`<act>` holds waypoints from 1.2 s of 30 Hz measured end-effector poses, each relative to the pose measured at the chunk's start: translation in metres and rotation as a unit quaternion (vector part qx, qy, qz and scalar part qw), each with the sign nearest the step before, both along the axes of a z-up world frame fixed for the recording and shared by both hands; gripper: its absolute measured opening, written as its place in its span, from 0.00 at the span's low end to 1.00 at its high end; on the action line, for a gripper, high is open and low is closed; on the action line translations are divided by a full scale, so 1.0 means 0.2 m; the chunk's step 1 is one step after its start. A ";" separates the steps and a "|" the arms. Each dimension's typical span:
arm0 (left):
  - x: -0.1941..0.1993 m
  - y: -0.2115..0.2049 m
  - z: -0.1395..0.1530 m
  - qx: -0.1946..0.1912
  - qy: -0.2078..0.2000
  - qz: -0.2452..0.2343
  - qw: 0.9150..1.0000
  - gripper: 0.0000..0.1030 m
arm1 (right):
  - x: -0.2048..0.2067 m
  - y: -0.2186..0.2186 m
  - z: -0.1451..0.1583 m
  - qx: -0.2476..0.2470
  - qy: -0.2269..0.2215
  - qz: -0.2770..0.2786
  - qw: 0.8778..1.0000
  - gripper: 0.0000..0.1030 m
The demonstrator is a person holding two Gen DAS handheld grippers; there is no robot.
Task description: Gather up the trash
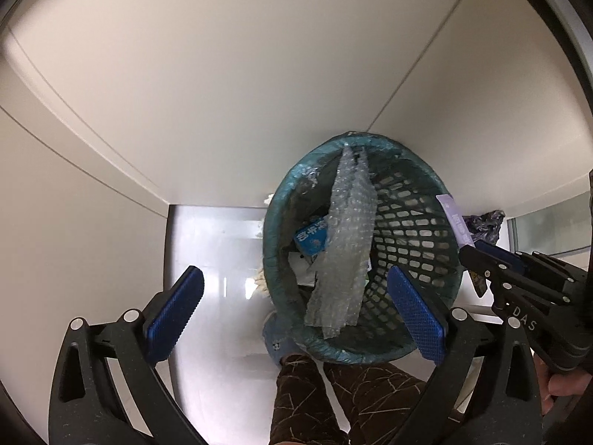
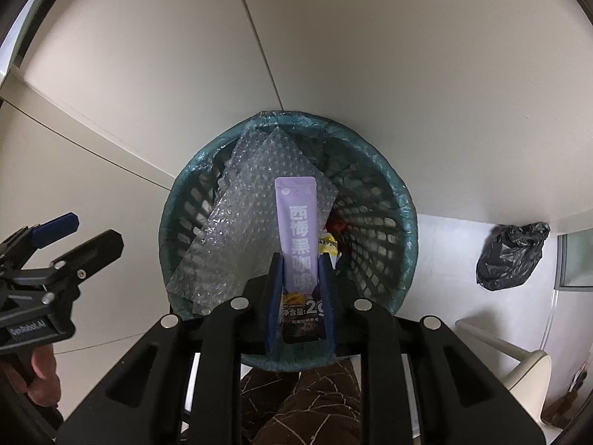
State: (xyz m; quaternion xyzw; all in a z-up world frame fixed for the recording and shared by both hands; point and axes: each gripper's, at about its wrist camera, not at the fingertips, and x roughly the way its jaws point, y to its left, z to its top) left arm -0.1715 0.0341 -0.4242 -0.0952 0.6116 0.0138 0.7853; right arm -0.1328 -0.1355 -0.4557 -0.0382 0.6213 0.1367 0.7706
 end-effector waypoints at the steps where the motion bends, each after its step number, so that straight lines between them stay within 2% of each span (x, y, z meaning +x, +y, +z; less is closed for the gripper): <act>1: 0.00 0.01 -0.01 -0.001 0.001 0.003 1.000 0.94 | 0.00 0.00 0.00 0.002 -0.001 0.000 1.000 0.21; 5: 0.00 0.02 -0.01 0.002 0.005 0.006 1.000 0.94 | 0.01 0.00 -0.02 0.002 -0.001 0.000 1.000 0.36; 11: 0.00 0.03 0.00 0.005 0.003 0.012 1.000 0.94 | 0.01 0.01 0.02 -0.001 -0.017 0.004 1.000 0.43; 19: 0.00 0.04 0.09 0.008 0.006 0.010 1.000 0.94 | 0.01 0.00 0.19 -0.003 -0.047 -0.006 0.999 0.73; 21: 0.01 0.04 0.15 0.009 0.006 0.011 1.000 0.94 | 0.01 -0.01 0.27 -0.002 -0.054 -0.006 0.998 0.81; 27: 0.04 0.02 0.44 0.004 0.008 0.012 1.000 0.94 | 0.00 -0.03 0.59 -0.017 -0.082 -0.014 0.996 0.88; 36: 0.06 -0.02 1.01 0.008 -0.025 0.005 1.000 0.94 | -0.01 -0.16 1.15 -0.028 -0.125 -0.059 0.990 0.88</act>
